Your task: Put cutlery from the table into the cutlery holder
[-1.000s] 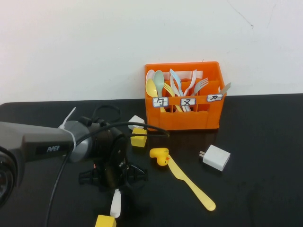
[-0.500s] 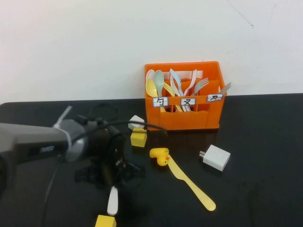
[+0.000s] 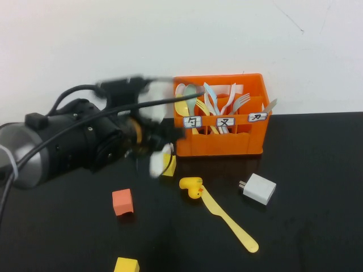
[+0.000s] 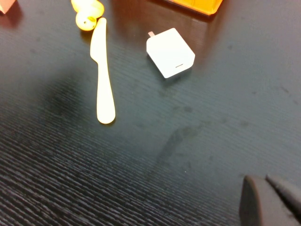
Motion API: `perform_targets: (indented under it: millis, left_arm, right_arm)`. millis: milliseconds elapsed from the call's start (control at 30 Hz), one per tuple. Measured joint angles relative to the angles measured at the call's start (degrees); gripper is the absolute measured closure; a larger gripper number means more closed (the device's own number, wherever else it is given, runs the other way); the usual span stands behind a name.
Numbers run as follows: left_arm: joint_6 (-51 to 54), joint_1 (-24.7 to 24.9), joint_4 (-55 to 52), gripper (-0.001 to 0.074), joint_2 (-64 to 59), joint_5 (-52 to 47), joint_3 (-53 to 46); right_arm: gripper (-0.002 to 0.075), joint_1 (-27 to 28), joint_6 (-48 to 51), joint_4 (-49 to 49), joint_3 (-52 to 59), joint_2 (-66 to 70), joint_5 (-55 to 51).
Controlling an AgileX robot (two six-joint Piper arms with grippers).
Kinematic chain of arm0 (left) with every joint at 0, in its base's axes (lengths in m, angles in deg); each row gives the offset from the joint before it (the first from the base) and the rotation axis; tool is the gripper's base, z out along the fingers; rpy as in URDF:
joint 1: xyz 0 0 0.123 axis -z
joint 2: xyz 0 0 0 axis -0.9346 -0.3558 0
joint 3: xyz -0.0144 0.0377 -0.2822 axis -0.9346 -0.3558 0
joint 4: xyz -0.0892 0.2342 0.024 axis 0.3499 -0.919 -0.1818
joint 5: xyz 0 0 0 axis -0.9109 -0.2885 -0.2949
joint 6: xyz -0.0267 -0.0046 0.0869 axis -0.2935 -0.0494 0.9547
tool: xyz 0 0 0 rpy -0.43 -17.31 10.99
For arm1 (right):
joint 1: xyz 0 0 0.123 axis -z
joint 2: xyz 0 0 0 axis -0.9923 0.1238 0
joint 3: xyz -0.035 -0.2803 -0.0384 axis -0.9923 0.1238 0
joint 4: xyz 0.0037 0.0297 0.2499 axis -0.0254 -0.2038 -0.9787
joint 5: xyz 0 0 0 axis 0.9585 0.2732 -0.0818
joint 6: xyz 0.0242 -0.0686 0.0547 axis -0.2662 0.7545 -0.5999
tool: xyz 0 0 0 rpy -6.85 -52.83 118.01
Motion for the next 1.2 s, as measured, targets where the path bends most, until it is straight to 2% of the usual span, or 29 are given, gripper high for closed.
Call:
perform_targets:
  millis: [200, 300, 367, 533, 833, 1200]
  left_arm:
    - [0.0, -1.3, -7.87, 0.0629, -0.6, 25.88, 0.0]
    - [0.0, -3.6, -7.27, 0.0629, -2.29, 37.73, 0.0]
    - [0.0, -5.34, -5.94, 0.0629, -3.41, 42.07, 0.0]
    - [1.77, -7.57, -4.13, 0.0629, -5.13, 47.66, -0.04]
    - [10.28, -7.66, 2.23, 0.0629, -10.37, 53.58, 2.01]
    - [19.8, -7.66, 2.94, 0.0629, -16.36, 62.47, 5.41]
  right_arm:
    - [0.0728, 0.0, 0.0, 0.0, 0.0, 0.0, 0.0]
    - [0.0728, 0.0, 0.0, -0.03, 0.0, 0.0, 0.0]
    - [0.0728, 0.0, 0.0, -0.13, 0.0, 0.0, 0.0]
    - [0.0728, 0.0, 0.0, -0.15, 0.0, 0.0, 0.1]
    - [0.0728, 0.0, 0.0, -0.25, 0.0, 0.0, 1.19]
    - [0.0728, 0.0, 0.0, -0.25, 0.0, 0.0, 1.71]
